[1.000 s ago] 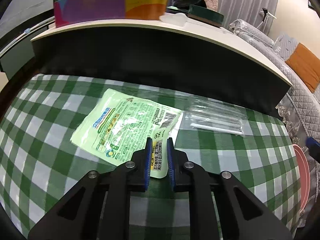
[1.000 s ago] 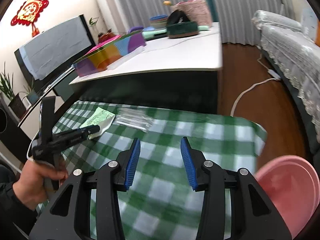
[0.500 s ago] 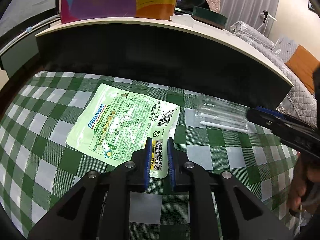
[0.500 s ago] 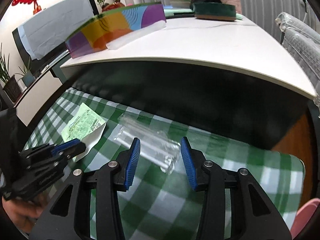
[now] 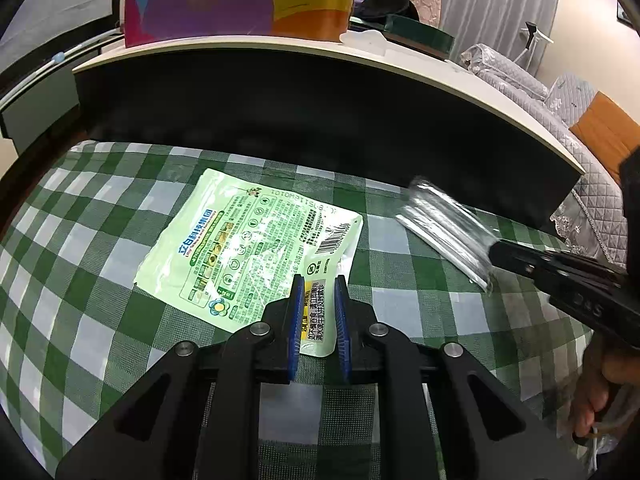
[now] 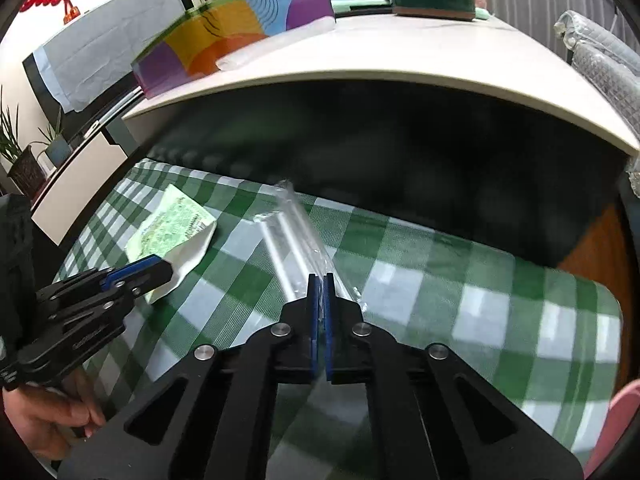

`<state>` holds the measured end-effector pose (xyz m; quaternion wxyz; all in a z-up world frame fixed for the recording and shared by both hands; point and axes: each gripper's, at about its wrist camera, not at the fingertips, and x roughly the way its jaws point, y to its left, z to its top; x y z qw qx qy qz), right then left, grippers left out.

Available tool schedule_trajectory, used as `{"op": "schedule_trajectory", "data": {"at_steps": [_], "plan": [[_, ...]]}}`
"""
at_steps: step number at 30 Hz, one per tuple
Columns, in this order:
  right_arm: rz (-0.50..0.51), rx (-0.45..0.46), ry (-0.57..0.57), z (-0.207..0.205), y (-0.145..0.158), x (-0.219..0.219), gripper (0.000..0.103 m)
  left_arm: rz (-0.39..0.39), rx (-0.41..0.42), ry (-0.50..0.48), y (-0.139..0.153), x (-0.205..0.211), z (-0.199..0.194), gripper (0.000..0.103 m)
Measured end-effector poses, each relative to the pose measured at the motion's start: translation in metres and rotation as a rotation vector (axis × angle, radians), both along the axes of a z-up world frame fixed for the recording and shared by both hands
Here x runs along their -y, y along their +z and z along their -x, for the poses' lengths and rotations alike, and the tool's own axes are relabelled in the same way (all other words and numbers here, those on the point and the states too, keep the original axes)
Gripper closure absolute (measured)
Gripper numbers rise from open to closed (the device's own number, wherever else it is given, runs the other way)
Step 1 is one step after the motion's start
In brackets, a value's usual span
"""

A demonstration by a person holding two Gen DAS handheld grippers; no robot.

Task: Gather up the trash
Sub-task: 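Grasp the green snack packet with the left gripper while the right gripper grasps the clear plastic sleeve, then carry the green packet and plastic sleeve over the pink bin with both grippers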

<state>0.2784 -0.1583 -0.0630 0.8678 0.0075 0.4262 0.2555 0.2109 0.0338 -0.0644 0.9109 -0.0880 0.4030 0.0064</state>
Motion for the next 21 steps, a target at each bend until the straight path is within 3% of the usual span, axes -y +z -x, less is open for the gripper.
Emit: {"op": "schedule_trajectory", "data": {"at_steps": [5,21], "plan": [[-0.023,0.03,-0.047,0.025,0.017,0.017,0.102,0.013,0.005,-0.017,0.007,0.006,0.008,0.089],[-0.044,0.155,-0.161,0.125,0.075,0.066,0.102,0.004,0.115,-0.1,0.067,0.025,0.073,0.101]]}}
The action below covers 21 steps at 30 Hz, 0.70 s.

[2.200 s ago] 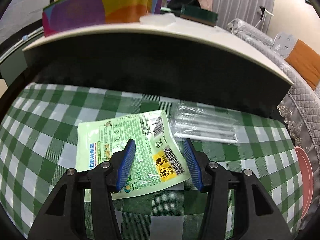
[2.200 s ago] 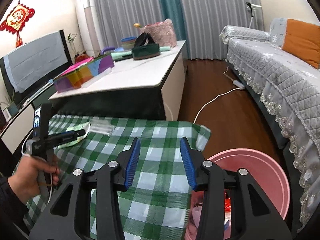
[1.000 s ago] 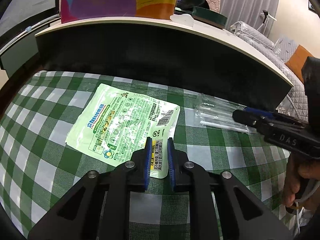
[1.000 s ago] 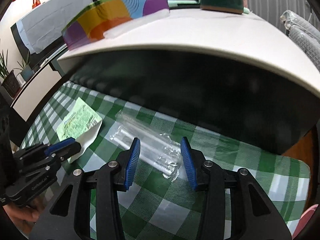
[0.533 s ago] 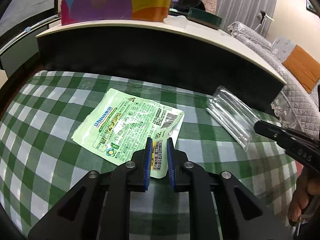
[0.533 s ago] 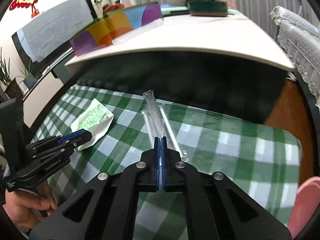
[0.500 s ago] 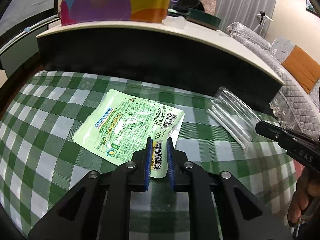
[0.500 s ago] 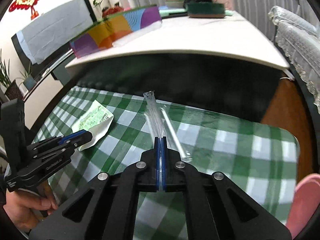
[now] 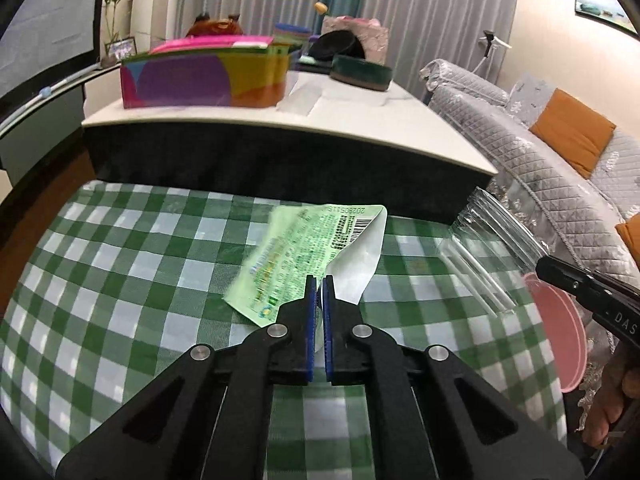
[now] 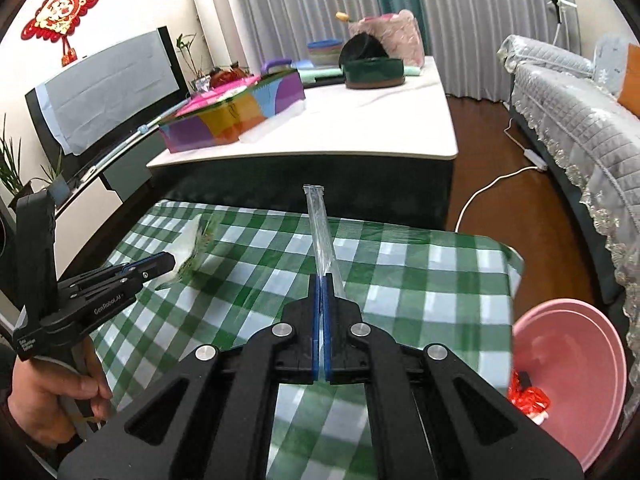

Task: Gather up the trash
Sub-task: 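Carry the green packet and plastic sleeve over the pink bin with both grippers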

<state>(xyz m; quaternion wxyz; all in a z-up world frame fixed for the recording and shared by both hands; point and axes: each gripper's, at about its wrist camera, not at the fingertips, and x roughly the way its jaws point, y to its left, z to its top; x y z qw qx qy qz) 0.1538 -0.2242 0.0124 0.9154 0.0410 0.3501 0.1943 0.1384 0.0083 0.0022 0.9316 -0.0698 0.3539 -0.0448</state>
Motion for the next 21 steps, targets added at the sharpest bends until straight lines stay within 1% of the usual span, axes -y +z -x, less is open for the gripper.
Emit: {"op": "schedule_trajectory", "data": {"at_steps": [5,6,9,11,14,15,17,18,19,21], "plan": [[0.002,0.041,-0.006,0.03,0.02,0.013,0.102,0.009,0.033,-0.019,0.015,0.004,0.022,0.101],[0.001,0.047,-0.008,0.034,0.023,0.015,0.102,0.009,0.039,-0.026,0.018,0.006,0.027,0.103],[-0.001,0.066,-0.013,0.051,0.032,0.023,0.102,0.001,0.049,-0.043,0.022,0.012,0.037,0.103],[0.001,0.075,-0.015,0.059,0.037,0.029,0.102,0.001,0.045,-0.053,0.021,0.014,0.043,0.103],[-0.002,0.082,-0.021,0.072,0.039,0.039,0.102,0.031,0.023,-0.058,0.012,0.011,0.046,0.103],[-0.007,0.082,-0.024,0.075,0.04,0.042,0.102,0.046,0.011,-0.074,0.007,0.01,0.045,0.102],[-0.018,0.082,-0.032,0.081,0.039,0.048,0.102,0.051,-0.024,-0.114,-0.004,0.013,0.042,0.095],[-0.025,0.082,-0.037,0.084,0.037,0.051,0.102,0.037,-0.034,-0.123,-0.009,0.016,0.041,0.082],[-0.029,0.082,-0.042,0.086,0.036,0.053,0.102,0.02,-0.04,-0.132,-0.014,0.019,0.041,0.073],[-0.031,0.083,-0.051,0.089,0.031,0.058,0.102,-0.01,-0.055,-0.151,-0.026,0.028,0.04,0.071]]}}
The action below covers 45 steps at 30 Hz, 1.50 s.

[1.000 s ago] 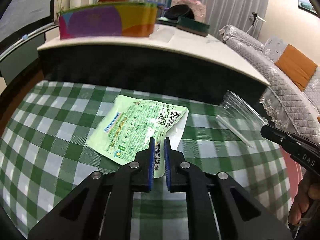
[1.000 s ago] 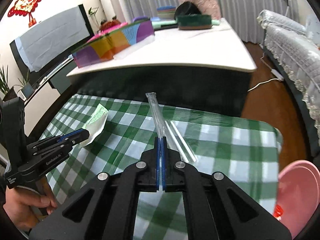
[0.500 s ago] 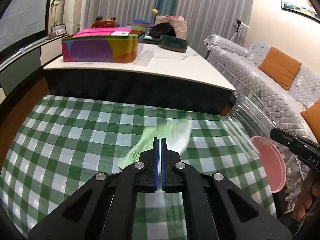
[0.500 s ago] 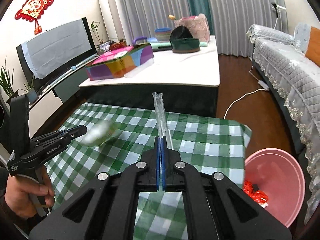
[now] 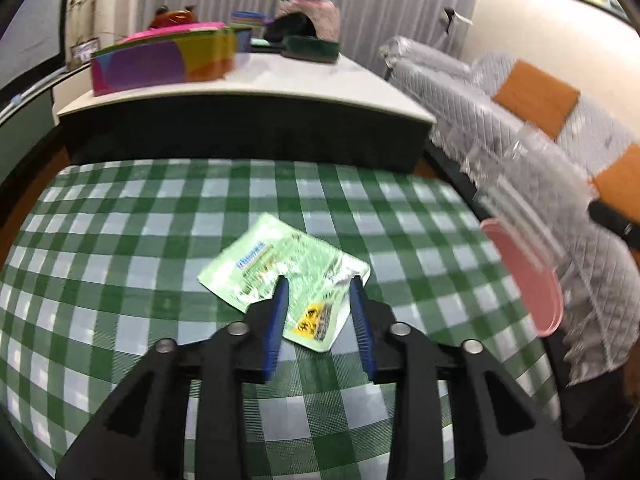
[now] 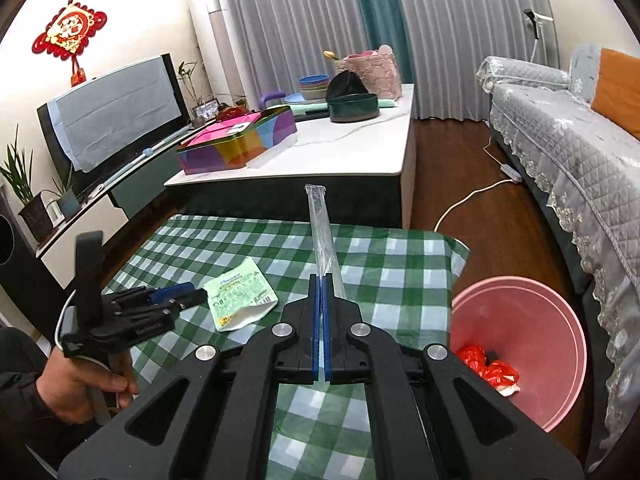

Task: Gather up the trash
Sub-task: 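Carry the green packet and plastic sleeve over the pink bin with both grippers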

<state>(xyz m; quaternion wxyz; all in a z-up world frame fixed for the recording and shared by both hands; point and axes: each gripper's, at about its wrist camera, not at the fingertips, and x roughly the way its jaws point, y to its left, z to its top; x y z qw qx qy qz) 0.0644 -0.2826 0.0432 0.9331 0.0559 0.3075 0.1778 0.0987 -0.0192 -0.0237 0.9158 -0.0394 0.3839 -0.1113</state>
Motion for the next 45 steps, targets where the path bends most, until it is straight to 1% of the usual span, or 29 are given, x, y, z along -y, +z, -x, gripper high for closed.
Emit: {"op": "schedule_trajectory", "data": {"at_steps": [9,13,15,16,17,19,23,29,34,38,45], "plan": [[-0.031,-0.026,-0.04,-0.005,-0.023,0.022,0.102,-0.074,-0.036,-0.016,-0.026,0.02,-0.019,0.071],[-0.033,-0.032,-0.043,-0.009,-0.028,0.027,0.102,-0.107,-0.044,-0.034,-0.033,0.031,-0.025,0.071],[-0.034,-0.032,-0.041,-0.01,-0.029,0.028,0.102,-0.137,-0.049,-0.043,-0.036,0.038,-0.027,0.072],[-0.032,-0.031,-0.04,-0.01,-0.03,0.027,0.102,-0.147,-0.049,-0.041,-0.036,0.039,-0.028,0.081],[-0.028,-0.029,-0.038,-0.01,-0.03,0.026,0.102,-0.147,-0.054,-0.04,-0.037,0.04,-0.029,0.087],[-0.02,-0.026,-0.037,-0.01,-0.03,0.025,0.102,-0.141,-0.052,-0.032,-0.036,0.04,-0.03,0.093],[-0.025,-0.023,-0.046,-0.009,-0.029,0.028,0.102,-0.129,-0.029,-0.011,-0.028,0.036,-0.029,0.096],[-0.036,0.0,-0.059,-0.003,-0.022,0.033,0.102,-0.121,0.05,-0.003,-0.002,0.037,-0.018,0.1],[-0.037,0.01,-0.07,0.003,-0.019,0.037,0.102,-0.053,0.098,0.008,0.02,0.03,-0.007,0.101],[-0.043,0.016,-0.083,0.007,-0.016,0.042,0.102,-0.001,0.13,-0.006,0.036,0.031,0.0,0.102],[-0.051,0.034,-0.108,0.011,-0.012,0.05,0.102,0.065,0.157,-0.039,0.054,0.037,0.009,0.102]]}}
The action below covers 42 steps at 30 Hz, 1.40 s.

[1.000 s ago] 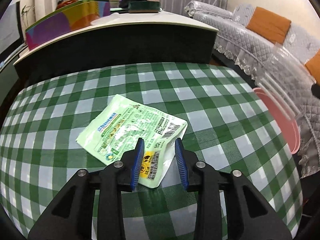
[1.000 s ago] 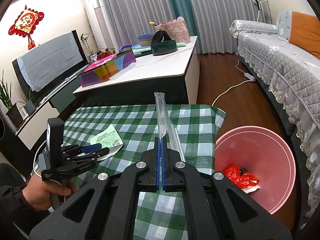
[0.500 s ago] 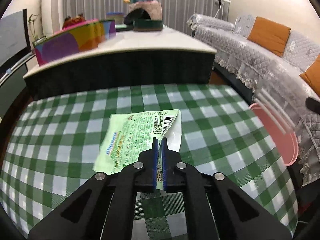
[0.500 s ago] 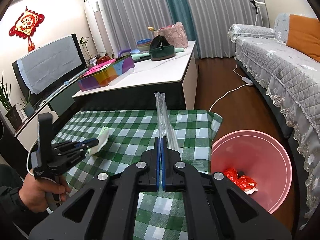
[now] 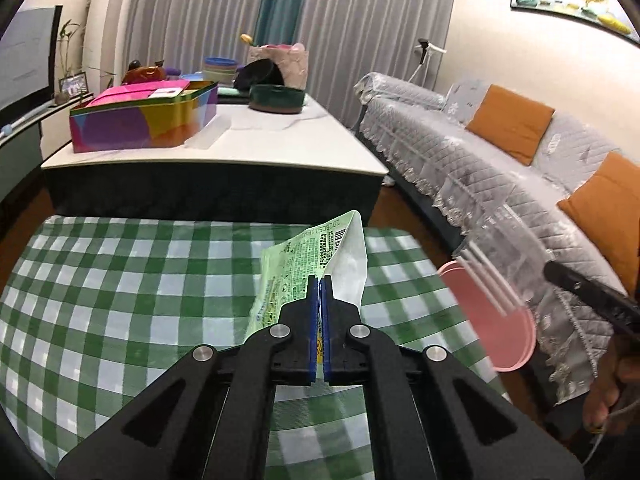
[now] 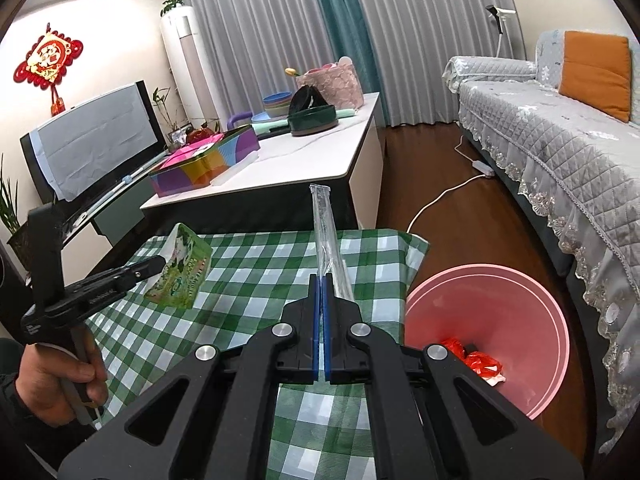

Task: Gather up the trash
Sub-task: 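Carry the green packet and plastic sleeve over the pink bin with both grippers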

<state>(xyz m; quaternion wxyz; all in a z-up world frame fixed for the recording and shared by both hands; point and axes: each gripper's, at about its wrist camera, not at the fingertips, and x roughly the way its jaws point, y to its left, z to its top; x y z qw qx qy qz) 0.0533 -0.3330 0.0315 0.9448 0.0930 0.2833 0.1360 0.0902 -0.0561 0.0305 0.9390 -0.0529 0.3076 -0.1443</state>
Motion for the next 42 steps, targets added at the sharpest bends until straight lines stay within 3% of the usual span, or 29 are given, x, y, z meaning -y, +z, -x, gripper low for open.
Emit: {"op": "schedule_trajectory", "data": {"at_steps": [18,31,42], "plan": [[-0.013,0.017,-0.062,0.003,0.002,0.024,0.102,0.042,0.025,-0.086,0.015,0.034,0.008,0.102],[0.022,0.024,-0.129,0.01,0.002,0.055,0.102,0.057,0.015,-0.168,0.013,0.082,0.002,0.102],[0.029,-0.008,-0.249,0.012,-0.01,0.109,0.102,0.097,-0.014,-0.328,0.01,0.148,-0.002,0.102]]}}
